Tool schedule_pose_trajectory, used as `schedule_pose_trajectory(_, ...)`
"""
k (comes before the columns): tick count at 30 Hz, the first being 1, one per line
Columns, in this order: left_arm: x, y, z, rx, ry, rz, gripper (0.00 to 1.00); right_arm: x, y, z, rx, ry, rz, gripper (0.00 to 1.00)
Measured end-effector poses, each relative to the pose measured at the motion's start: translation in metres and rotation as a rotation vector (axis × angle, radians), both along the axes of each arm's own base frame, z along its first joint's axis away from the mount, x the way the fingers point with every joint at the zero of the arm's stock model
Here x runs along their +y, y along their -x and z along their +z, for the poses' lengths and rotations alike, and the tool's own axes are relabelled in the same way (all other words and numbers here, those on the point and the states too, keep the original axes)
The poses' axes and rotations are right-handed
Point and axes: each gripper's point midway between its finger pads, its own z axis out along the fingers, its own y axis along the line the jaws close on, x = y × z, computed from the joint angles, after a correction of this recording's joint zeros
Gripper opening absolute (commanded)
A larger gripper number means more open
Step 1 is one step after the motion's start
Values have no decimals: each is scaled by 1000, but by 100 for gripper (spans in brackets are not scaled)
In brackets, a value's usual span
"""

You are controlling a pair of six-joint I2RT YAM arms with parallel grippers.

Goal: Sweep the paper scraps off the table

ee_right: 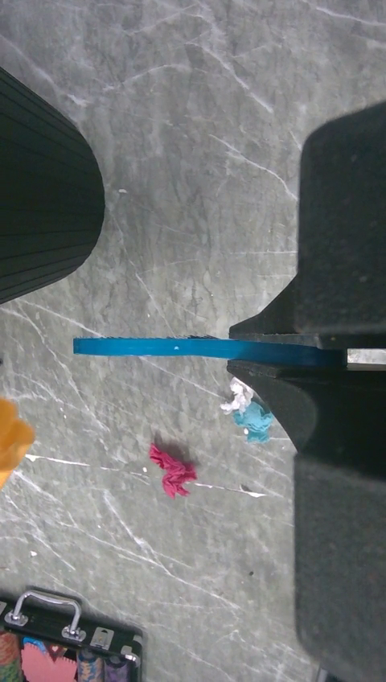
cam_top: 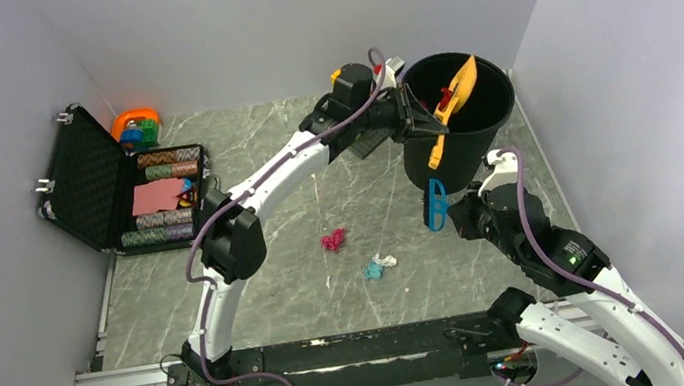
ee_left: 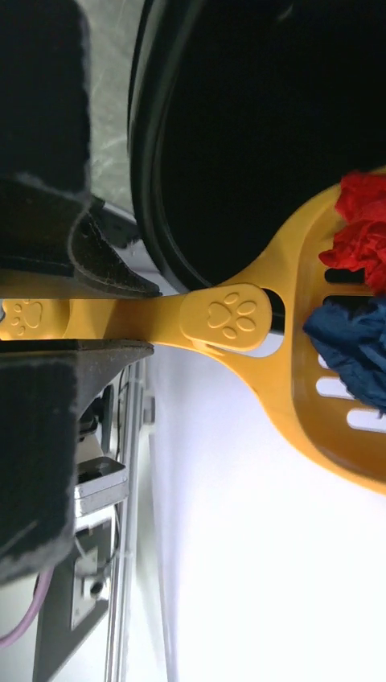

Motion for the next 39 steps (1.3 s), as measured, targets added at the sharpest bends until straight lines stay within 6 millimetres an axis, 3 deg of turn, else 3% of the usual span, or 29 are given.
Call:
schedule_pose_trajectory(3,-4,3,-15,117,36,-8,0,0,0,0,-2,-1,0,0)
schedule_pose_trajectory(9,-6,7,-10,234,136,-28,0,0,-1,1,-8,-6,0,0)
schedule_pose_trajectory(19,0,22,35,173,267,-110,0,1,-1,1,-8,-7,-1,0)
schedule_pose_trajectory(24,17,34,57,60,274,-152,0,4,-2,-2,5,-4,10,0)
schedule_pose_trajectory(26,31,39,66,0,253,-147,0,8,-3,-6,23,0,24,0)
schedule_pose_trajectory(30,78,50,90,-160,184,-93,0,17,-6,-14,69,16,51,0)
schedule_pose_trajectory(34,142,59,117,-377,70,46,0,31,-13,-10,90,10,96,0)
schedule_pose_trajectory(36,176,64,118,-476,-21,150,0,40,-17,-6,94,1,122,0)
schedule_pose_trajectory(39,234,77,96,-600,-233,315,0,52,-23,-5,127,8,159,0)
